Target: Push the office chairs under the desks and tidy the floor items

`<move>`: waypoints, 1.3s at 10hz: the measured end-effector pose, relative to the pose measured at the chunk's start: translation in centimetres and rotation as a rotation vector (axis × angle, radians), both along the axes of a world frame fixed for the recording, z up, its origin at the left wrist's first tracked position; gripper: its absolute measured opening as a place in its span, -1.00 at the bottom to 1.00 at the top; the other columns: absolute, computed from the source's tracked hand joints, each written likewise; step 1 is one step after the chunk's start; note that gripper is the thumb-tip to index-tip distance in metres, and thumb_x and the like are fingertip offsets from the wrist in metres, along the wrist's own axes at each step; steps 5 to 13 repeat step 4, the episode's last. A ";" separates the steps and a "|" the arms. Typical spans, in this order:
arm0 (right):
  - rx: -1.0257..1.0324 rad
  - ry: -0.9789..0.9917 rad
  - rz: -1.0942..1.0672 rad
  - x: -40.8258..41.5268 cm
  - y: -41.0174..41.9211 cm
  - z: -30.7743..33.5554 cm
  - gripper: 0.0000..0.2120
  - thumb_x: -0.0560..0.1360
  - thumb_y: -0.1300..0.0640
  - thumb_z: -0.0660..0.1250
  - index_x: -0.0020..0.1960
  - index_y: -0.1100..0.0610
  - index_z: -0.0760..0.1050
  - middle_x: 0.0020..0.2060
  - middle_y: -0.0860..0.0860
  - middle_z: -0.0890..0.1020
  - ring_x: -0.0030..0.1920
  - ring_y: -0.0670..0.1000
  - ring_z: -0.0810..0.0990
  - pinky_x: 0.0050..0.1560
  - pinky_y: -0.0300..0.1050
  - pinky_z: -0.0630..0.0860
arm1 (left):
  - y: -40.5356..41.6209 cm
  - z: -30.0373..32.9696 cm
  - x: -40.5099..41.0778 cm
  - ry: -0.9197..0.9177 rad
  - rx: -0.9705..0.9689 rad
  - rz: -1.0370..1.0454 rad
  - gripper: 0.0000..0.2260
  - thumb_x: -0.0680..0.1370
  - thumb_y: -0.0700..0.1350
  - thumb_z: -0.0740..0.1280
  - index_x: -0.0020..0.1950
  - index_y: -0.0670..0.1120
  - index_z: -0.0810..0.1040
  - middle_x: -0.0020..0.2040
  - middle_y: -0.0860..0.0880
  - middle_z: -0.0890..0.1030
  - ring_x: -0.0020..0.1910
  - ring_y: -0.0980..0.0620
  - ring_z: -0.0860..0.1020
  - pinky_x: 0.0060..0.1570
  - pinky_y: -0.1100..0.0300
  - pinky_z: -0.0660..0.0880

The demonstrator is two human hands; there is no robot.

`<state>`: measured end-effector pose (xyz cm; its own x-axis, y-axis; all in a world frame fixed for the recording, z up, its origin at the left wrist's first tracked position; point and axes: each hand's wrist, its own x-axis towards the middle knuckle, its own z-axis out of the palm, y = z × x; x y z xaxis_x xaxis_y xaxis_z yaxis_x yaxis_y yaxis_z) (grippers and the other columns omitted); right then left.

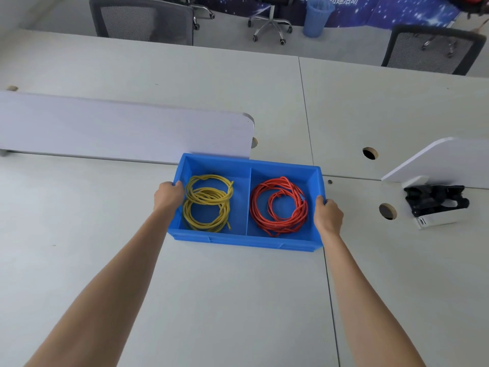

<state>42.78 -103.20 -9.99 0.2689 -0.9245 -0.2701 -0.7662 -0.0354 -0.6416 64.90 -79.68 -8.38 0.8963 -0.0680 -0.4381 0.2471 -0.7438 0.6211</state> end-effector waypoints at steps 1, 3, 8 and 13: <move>0.024 0.025 0.029 -0.2 0.1 0.5 -0.68 0.61 0.06 0.00 -0.10 0.26 0.39 -0.18 0.18 0.47 -0.15 0.14 0.43 -0.13 -0.02 0.35 | 0.3 0.5 -0.3 0.019 0.020 -0.044 -0.79 0.55 -0.13 0.12 -0.14 -0.20 0.47 -0.15 -0.20 0.50 -0.12 -0.17 0.45 -0.18 0.09 0.36; -0.099 -0.054 0.008 -2.0 0.7 2.4 -0.70 0.56 0.21 0.11 0.21 0.36 0.40 0.13 0.30 0.51 0.15 0.26 0.46 0.13 0.07 0.39 | 2.4 2.8 -4.9 -0.396 -0.057 -0.187 -0.64 0.55 -0.22 0.19 0.35 -0.21 0.35 0.34 -0.21 0.36 0.34 -0.17 0.27 0.27 0.02 0.27; -0.327 -0.238 -0.023 -5.4 3.2 2.8 -0.69 0.48 0.39 0.15 0.21 0.35 0.44 0.14 0.27 0.53 0.17 0.25 0.47 0.18 0.06 0.40 | 4.5 2.9 -9.0 -0.561 -0.144 -0.371 -0.67 0.52 -0.29 0.22 0.30 -0.21 0.42 0.28 -0.15 0.47 0.27 -0.13 0.37 0.22 0.11 0.32; -0.327 -0.238 -0.023 -5.4 3.2 2.8 -0.69 0.48 0.39 0.15 0.21 0.35 0.44 0.14 0.27 0.53 0.17 0.25 0.47 0.18 0.06 0.40 | 4.5 2.9 -9.0 -0.561 -0.144 -0.371 -0.67 0.52 -0.29 0.22 0.30 -0.21 0.42 0.28 -0.15 0.47 0.27 -0.13 0.37 0.22 0.11 0.32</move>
